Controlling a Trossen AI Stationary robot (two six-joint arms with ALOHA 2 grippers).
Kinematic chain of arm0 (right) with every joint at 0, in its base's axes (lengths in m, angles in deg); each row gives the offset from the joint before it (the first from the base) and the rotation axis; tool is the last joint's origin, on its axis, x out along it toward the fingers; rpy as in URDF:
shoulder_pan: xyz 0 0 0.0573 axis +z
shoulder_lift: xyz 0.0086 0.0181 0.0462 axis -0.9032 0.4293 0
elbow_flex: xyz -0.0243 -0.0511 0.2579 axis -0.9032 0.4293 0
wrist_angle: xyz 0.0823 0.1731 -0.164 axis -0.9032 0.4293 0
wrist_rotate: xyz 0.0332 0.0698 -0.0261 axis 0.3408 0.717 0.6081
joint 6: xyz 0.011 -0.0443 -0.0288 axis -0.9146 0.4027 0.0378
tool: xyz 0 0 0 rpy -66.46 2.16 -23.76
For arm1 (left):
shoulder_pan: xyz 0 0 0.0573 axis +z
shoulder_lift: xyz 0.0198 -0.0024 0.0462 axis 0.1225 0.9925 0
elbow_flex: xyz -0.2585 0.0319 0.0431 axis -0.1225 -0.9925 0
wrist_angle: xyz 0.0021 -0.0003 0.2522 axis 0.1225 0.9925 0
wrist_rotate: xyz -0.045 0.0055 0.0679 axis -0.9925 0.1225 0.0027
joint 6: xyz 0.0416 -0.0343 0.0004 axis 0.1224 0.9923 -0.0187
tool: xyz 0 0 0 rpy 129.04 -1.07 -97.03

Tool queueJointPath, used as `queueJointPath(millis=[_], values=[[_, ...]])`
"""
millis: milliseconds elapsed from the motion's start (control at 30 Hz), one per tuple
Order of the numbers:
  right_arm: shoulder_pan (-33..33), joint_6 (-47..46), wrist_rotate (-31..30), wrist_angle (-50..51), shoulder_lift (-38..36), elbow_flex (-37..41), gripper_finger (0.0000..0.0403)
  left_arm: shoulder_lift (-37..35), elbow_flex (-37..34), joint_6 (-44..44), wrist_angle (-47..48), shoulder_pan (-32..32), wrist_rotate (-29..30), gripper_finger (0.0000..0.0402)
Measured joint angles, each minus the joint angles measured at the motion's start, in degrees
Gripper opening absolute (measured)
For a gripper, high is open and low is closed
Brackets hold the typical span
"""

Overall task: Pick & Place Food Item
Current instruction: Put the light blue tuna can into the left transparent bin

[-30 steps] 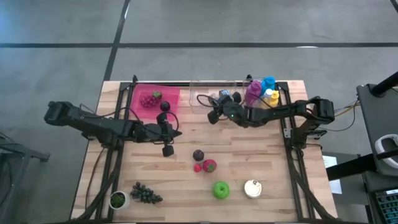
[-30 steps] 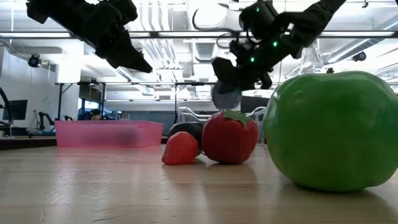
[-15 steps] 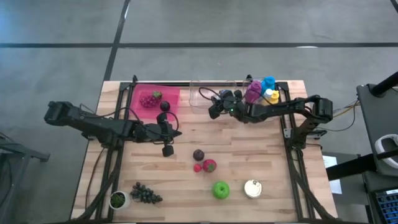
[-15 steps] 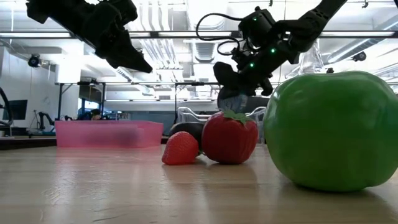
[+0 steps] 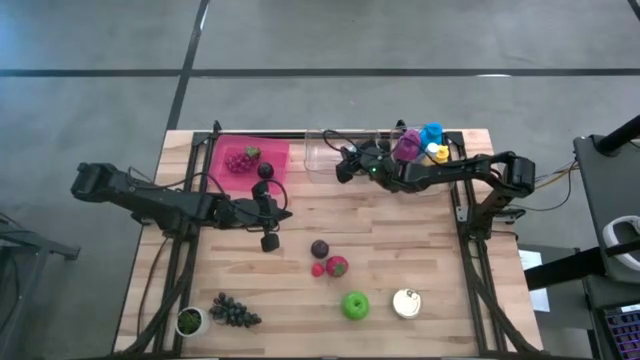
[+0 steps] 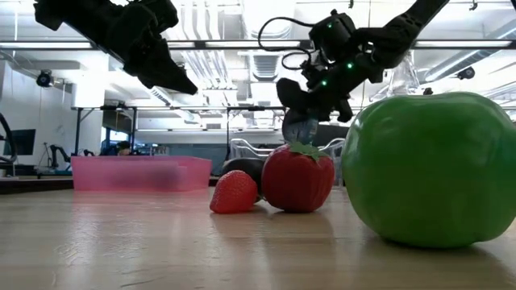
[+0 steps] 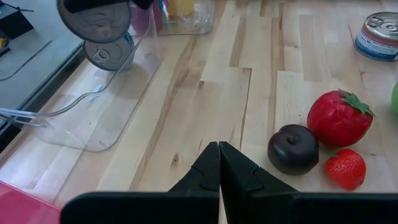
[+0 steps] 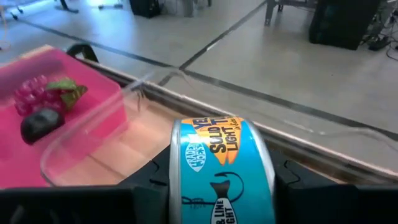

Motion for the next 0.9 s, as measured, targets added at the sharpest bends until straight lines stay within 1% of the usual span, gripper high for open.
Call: queueJointPath(millis=[300, 467, 633, 767, 900], values=[[-0.24, -0.06, -1.99, -1.88, 0.00, -2.63, 0.0126, 0.00, 0.00, 0.00, 0.00, 0.04, -0.02, 0.0001], [-0.20, -0.91, -2.78, -3.25, 0.29, -2.76, 0.0120, 0.00, 0.00, 0.00, 0.00, 0.04, 0.00, 0.0001], [-0.27, -0.30, -3.69, -6.10, 4.69, -2.93, 0.0128, 0.00, 0.00, 0.00, -0.02, 0.04, -0.02, 0.0001], [-1.57, -0.08, -3.74, -7.17, 8.58, -5.57, 0.0128, 0.00, 0.00, 0.00, -0.04, 0.04, -0.02, 0.0001], [-2.25, -0.28, -5.10, -3.04, 12.08, -8.72, 0.0120, 0.00, 0.00, 0.00, -0.04, 0.03, -0.02, 0.0001]])
